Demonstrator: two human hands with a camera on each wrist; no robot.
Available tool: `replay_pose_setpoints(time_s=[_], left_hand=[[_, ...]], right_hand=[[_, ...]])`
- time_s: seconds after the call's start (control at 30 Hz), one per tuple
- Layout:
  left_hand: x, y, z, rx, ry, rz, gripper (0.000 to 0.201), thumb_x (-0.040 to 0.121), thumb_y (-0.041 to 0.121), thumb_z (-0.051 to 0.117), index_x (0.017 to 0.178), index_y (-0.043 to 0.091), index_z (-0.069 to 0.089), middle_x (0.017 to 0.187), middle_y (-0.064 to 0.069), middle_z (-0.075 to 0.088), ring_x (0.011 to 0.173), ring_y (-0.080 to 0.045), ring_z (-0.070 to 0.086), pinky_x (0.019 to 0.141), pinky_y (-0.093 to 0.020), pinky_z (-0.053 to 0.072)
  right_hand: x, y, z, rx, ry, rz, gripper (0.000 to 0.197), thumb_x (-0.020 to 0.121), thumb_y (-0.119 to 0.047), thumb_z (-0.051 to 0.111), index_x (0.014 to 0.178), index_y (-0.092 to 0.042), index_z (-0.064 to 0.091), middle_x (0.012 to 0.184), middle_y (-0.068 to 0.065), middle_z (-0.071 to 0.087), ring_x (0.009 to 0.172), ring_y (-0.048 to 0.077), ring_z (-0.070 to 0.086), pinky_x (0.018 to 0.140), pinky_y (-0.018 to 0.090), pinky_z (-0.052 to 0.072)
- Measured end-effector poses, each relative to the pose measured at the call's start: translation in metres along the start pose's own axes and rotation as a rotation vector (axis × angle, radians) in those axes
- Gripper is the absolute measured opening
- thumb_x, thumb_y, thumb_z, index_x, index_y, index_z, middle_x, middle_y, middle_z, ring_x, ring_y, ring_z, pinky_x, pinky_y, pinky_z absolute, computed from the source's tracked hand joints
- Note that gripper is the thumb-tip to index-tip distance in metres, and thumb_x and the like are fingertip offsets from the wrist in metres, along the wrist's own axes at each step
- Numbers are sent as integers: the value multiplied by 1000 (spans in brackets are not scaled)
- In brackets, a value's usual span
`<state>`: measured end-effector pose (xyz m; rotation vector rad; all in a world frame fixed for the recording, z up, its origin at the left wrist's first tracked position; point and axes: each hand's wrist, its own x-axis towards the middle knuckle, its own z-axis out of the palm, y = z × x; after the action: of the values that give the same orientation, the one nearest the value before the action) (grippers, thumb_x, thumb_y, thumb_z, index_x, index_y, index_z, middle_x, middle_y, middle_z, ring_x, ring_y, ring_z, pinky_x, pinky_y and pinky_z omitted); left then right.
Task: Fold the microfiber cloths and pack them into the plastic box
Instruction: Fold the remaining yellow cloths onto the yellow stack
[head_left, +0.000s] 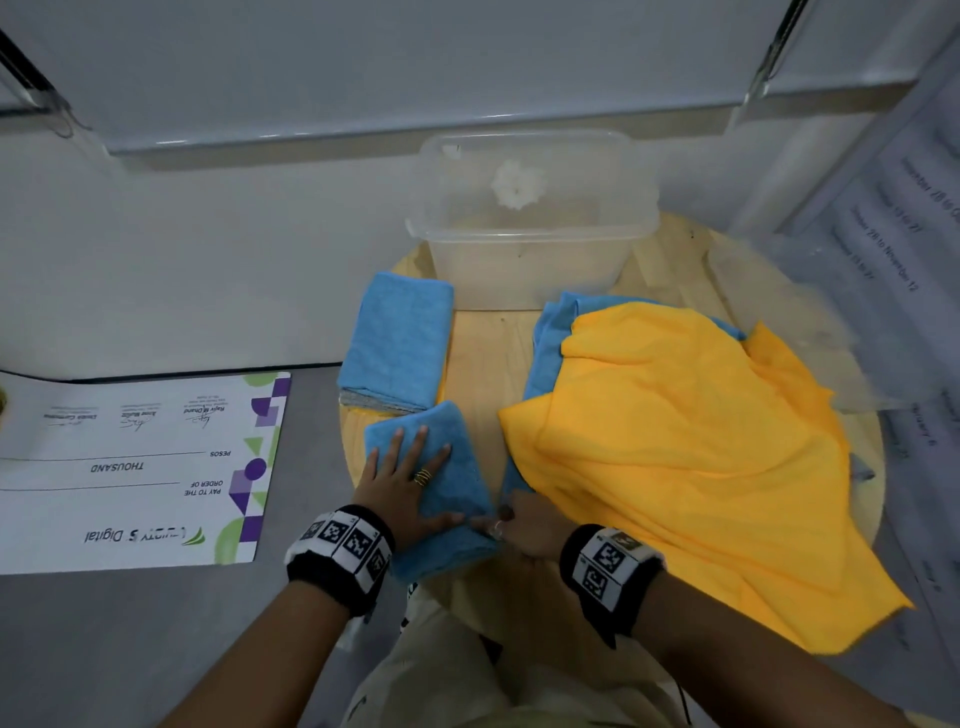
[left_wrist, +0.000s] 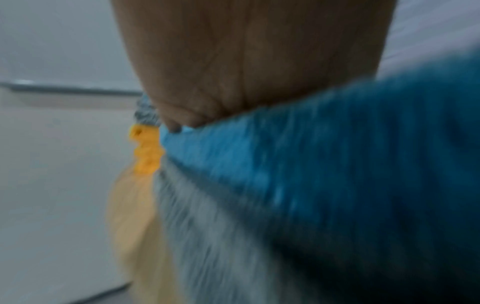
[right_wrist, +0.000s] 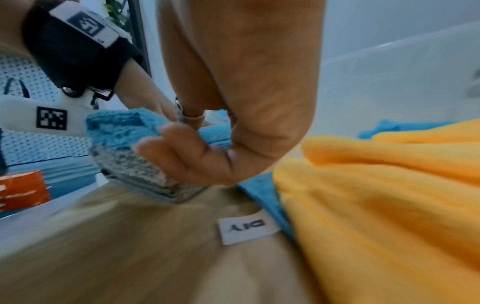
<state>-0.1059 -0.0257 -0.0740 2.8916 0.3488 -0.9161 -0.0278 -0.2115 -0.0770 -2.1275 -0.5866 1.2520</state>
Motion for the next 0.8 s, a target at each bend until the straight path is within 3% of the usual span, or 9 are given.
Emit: replay_pose_setpoints(time_s=[0.07,0.13,0.27,0.37,0.47,0.53,0.67,0.73,0.8], left_hand=[[-3,11,-16,72,-38,-23,110,56,93,9,148,33,-6,157,-2,-13,145,-31,-8,115,-52,3],[-5,33,-37,146,58,11,78,84,62,40,148,23,19,157,-6,7,143,-30,11,114,-46,14],[21,83,-69,-39,267,135,44,93,34,44,131,13,47,136,-8,41,122,-28,42,99,-38,36],[59,113,-71,-257,116,75,57,94,45,44,134,4,41,138,-14,42,126,-29,42,104,-39,37],[84,136,-64,-306,-107,-80,86,84,66,45,140,3,28,144,-19,31,128,-34,39,103,-43,38],[93,143,-59,-288,-168,-128,82,87,62,45,144,8,22,148,-20,21,133,-38,31,107,-45,34],[97,143,-65,-348,-28,-4,56,98,40,37,142,6,31,148,-21,24,131,-36,35,108,-39,30],[105,139,-70,-596,10,36,50,98,33,41,136,1,36,139,-21,38,127,-34,41,106,-38,32],[113,134,-79,-926,52,72,35,92,35,51,113,7,49,107,-20,54,104,-36,56,97,-48,44]], right_hand=[[-5,14,-12,6,60,6,35,90,-45,56,67,-21,43,60,-4,47,49,8,44,48,23,33],[-16,32,-32,88,143,29,24,93,-36,54,80,-16,50,64,-2,53,53,10,47,49,23,35],[-43,85,-81,75,568,39,9,94,-15,52,85,-13,54,74,1,54,71,22,50,65,31,38],[-52,128,-109,-191,764,183,23,87,-17,63,108,-9,57,115,15,52,111,37,47,88,39,40],[-59,148,-118,-500,552,355,56,90,-43,53,140,-23,36,150,12,25,132,37,30,100,44,37],[-57,148,-128,-602,449,358,50,93,-48,44,138,-26,37,147,9,31,125,35,37,95,42,41],[-42,124,-190,-574,341,294,26,98,-30,39,106,-16,60,110,11,58,87,27,51,70,34,42],[-28,112,-227,-522,460,268,25,99,-23,38,87,-11,56,93,13,58,87,29,51,68,33,35],[-8,105,-256,-412,659,221,18,97,-15,43,100,-5,57,108,20,58,102,35,53,76,38,40]])
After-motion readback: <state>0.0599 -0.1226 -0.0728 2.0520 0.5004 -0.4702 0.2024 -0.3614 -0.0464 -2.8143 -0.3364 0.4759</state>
